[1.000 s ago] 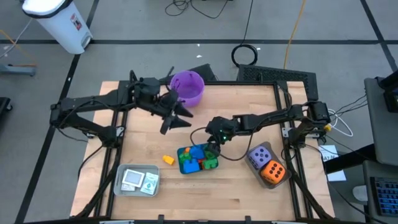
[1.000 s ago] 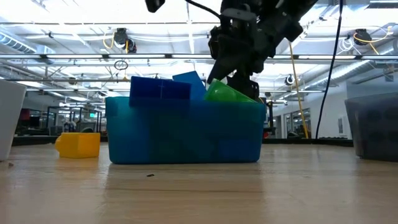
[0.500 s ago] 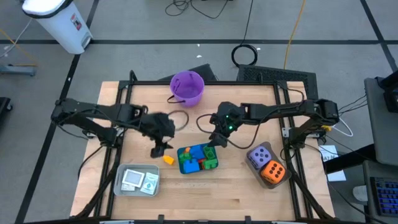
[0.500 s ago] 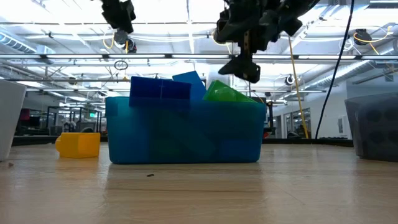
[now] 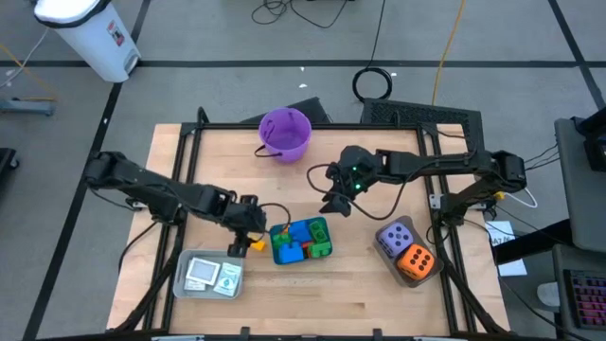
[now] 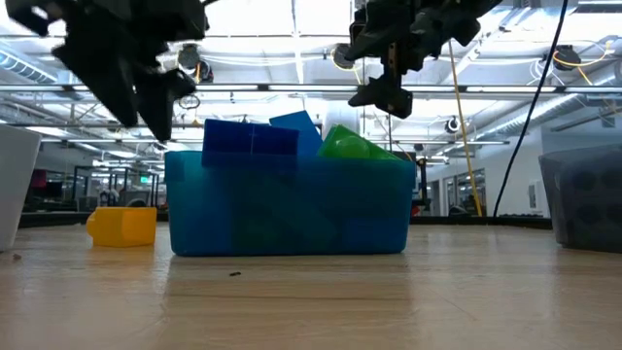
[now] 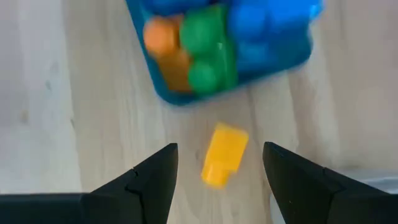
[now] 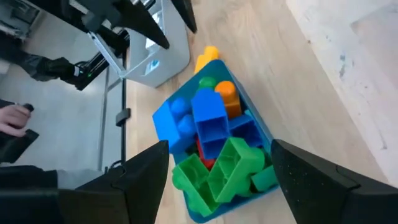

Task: Pick & Place Toys
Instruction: Put the yellow game piece into the blue bin

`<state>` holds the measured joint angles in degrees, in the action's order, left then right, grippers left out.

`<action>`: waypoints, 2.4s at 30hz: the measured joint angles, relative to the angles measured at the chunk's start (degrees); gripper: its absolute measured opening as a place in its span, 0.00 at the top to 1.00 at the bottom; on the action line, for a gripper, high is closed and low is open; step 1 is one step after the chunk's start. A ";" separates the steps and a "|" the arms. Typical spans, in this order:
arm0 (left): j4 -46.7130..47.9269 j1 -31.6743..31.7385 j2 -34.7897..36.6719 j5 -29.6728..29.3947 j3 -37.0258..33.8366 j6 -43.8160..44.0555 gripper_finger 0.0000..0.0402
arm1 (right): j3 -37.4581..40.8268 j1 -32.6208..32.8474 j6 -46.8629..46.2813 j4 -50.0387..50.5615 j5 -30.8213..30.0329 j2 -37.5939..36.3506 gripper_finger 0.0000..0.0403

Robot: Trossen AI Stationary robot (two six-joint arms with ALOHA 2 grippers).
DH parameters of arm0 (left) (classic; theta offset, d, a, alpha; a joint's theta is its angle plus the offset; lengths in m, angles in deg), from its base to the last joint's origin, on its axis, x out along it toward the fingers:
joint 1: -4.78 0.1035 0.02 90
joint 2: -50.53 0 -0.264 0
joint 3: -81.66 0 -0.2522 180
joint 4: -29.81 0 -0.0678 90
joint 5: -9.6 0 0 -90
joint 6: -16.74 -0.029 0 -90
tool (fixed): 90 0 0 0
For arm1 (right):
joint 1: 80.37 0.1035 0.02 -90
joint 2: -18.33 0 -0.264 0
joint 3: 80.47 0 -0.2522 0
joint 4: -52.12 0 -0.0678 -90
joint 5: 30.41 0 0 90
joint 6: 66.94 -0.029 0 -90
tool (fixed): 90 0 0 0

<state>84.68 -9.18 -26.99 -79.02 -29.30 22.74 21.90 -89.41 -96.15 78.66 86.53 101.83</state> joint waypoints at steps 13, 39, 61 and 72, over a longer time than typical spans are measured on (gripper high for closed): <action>-7.41 -0.07 -8.77 0.23 -4.93 -5.52 0.39 | 0.07 0.11 1.40 3.61 0.06 0.05 0.33; -6.87 2.85 -16.41 1.00 -4.84 -5.73 0.39 | 0.07 0.13 1.58 4.27 -0.13 0.05 0.33; -8.27 7.95 -16.79 1.34 -4.93 -1.92 0.65 | 7.60 0.15 -6.42 -6.57 0.11 0.10 0.33; -0.05 12.69 -15.91 -1.44 -4.30 -0.76 0.62 | 7.91 0.15 -9.76 -12.59 0.31 0.10 0.33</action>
<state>84.63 3.51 -42.90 -80.46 -33.60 21.97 29.81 -89.26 -105.91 66.06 86.84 101.93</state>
